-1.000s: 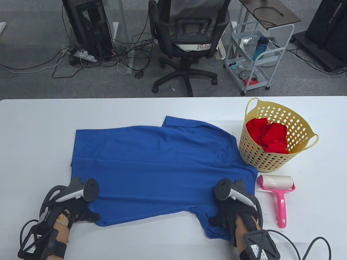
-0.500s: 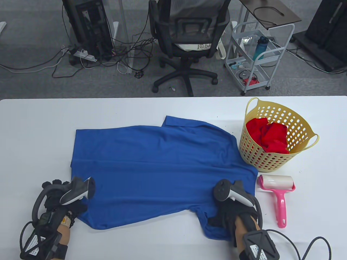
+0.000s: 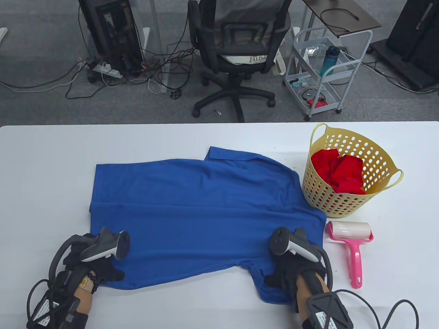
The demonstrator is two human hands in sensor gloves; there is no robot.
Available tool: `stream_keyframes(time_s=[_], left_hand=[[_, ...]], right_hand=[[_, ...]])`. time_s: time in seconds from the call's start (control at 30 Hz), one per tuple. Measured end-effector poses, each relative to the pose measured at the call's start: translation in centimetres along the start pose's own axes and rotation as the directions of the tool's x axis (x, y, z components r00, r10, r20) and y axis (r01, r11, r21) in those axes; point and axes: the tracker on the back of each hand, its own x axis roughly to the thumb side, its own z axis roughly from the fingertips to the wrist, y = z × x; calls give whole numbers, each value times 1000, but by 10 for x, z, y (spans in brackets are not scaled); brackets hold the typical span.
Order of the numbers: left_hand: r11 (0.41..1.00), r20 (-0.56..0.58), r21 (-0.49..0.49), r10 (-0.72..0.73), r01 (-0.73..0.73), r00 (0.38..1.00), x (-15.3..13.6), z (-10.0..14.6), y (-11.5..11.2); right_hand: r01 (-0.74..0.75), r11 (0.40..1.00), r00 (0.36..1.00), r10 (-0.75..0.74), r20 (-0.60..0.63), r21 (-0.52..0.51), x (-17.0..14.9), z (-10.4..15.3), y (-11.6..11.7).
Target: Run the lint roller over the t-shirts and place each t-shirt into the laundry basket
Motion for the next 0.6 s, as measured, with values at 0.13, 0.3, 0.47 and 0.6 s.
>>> stream_keyframes(time_s=[0.13, 0.3, 0.47, 0.6], left_hand=[[1000, -31, -28, 1, -2, 1000, -8, 1, -2], [980, -52, 189, 67, -56, 996, -9, 4, 7], [990, -26, 129, 57, -53, 998, 4, 5, 14], [998, -57, 61, 13, -9, 998, 3, 13, 16]], right_hand=[[15, 999, 999, -13, 36, -40, -3, 13, -7], [90, 972, 995, -78, 62, -218, -4, 12, -13], [-57, 971, 998, 63, 18, -232, 5, 11, -18], [-63, 984, 998, 63, -1, -167, 10, 24, -18]])
